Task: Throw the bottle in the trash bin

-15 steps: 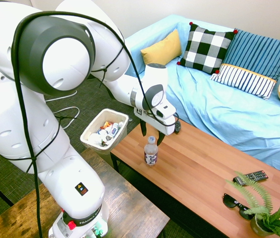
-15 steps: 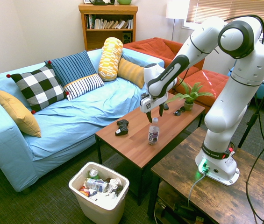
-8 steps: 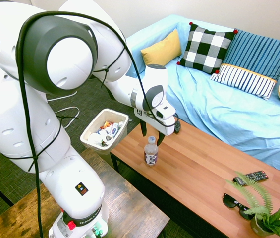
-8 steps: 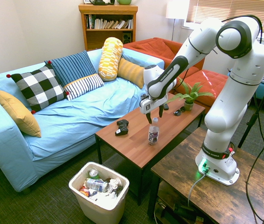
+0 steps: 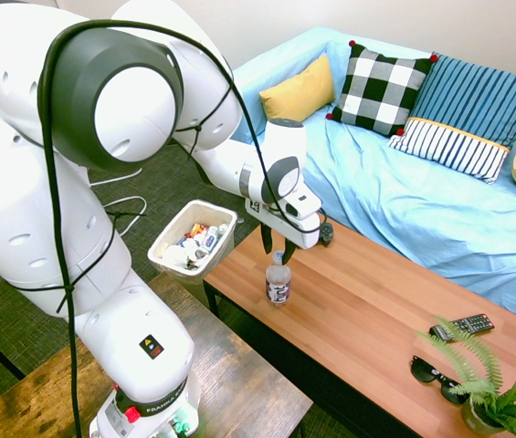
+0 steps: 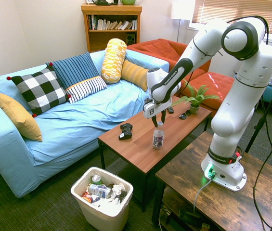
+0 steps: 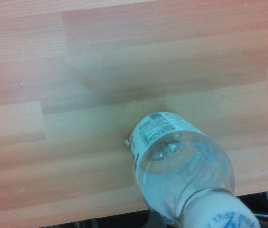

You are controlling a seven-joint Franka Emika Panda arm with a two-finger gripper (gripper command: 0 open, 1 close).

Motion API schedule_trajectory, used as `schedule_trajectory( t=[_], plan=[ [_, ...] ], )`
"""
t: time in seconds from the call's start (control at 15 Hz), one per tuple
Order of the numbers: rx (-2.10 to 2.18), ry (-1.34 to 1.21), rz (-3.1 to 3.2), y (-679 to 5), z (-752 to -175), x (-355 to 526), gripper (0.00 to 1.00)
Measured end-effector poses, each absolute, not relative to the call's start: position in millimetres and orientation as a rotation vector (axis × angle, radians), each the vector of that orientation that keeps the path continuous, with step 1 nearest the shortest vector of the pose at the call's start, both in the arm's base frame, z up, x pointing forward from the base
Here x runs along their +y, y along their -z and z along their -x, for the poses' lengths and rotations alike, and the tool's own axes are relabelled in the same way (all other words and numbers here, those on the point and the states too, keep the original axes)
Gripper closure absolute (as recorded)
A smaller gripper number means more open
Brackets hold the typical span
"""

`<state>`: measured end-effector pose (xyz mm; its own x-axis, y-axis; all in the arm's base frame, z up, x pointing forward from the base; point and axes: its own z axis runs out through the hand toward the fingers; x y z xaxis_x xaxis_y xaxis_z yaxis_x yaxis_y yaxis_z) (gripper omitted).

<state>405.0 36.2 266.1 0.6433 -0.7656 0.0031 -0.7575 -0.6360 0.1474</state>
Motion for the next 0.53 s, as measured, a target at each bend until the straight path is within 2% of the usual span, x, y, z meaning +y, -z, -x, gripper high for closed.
schedule_trajectory(
  t=[0.53],
  plan=[
    [-1.286,0.065,-2.741,-276.1,-410.2,39.1,1.0]
  ],
)
